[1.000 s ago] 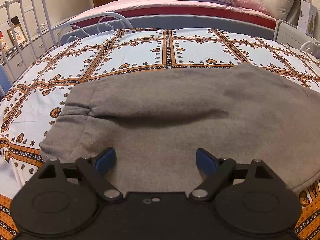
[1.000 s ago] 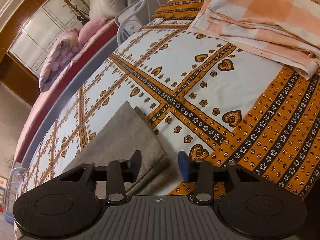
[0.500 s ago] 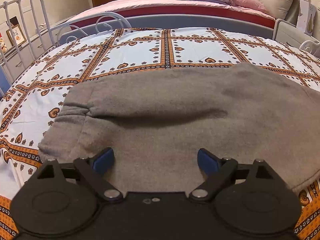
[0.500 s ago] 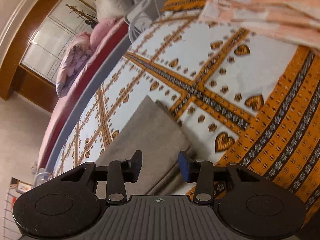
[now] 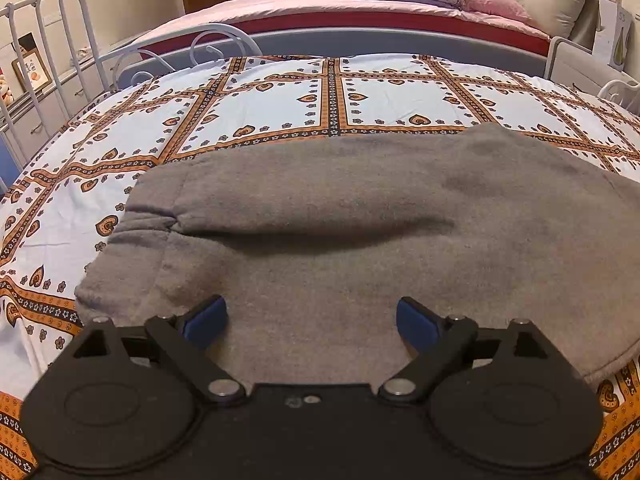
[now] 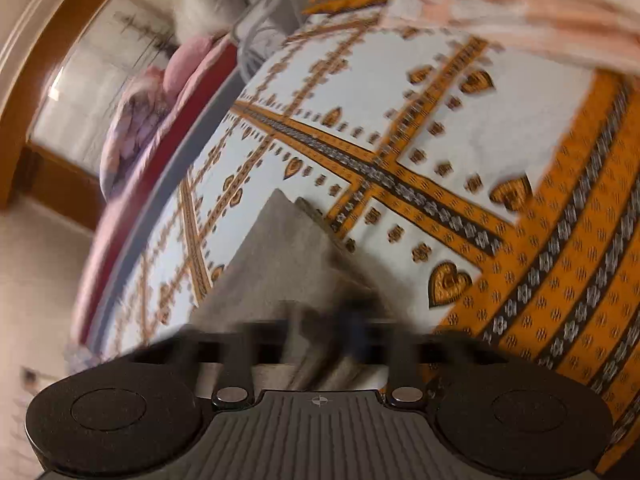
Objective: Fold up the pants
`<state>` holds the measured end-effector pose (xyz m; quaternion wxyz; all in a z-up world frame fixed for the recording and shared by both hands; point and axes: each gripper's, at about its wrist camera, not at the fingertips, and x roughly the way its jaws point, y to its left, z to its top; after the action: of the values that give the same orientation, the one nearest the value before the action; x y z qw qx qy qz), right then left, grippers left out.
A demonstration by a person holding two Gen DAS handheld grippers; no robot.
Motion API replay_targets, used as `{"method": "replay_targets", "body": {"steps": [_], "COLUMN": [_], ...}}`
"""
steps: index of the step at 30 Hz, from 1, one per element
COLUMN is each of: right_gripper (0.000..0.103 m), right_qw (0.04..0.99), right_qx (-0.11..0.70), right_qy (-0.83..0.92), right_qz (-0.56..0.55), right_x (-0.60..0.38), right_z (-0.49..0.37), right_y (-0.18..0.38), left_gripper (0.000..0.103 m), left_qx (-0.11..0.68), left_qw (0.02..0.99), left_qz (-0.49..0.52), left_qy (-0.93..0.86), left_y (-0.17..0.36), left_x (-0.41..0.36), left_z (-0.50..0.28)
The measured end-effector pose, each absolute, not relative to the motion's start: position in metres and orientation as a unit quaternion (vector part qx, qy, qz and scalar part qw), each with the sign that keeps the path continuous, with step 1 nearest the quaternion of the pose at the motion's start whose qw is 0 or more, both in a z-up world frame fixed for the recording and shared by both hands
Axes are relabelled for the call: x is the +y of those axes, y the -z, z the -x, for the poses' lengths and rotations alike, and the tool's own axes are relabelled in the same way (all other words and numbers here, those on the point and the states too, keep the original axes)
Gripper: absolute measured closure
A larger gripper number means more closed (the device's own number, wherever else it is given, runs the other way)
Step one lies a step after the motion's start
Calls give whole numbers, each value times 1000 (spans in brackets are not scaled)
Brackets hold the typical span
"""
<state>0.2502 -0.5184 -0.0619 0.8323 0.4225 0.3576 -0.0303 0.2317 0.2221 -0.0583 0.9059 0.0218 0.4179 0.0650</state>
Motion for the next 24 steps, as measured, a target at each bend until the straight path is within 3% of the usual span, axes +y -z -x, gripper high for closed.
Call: {"method": "replay_targets", "body": {"steps": [8,12,14,16,18,24], "right_gripper": [92,91,83,60,54,54], "right_qw": [853,828,821,825,826,814], "right_qx": [318,368,361,354,347,368], "right_qy": [-1,53,46,52,50,49], "right_qz": [-415,-420,-439,-439,-441,-448], "right_x": [-507,-515,-520,-522,-523,-525], "right_z": [-221,-230,-229,-221,-216,-226], "right_y": [41,63,65,60,58,72], "left_gripper": [17,17,17,16,16,15], "left_qx": [417,418,418,418,418,420], "left_qw": [906,906,906,906,906,905], "left_qz": [-23,-22,-21,-22,-21,-22], "left_qy": [-63,-64,-64,-61,-61,-62], "left_y": [59,59,59,59,59,59], "left_x": [222,222,221,222,222,222], "left_z": [-231,-231,-230,-230,-231,-231]}}
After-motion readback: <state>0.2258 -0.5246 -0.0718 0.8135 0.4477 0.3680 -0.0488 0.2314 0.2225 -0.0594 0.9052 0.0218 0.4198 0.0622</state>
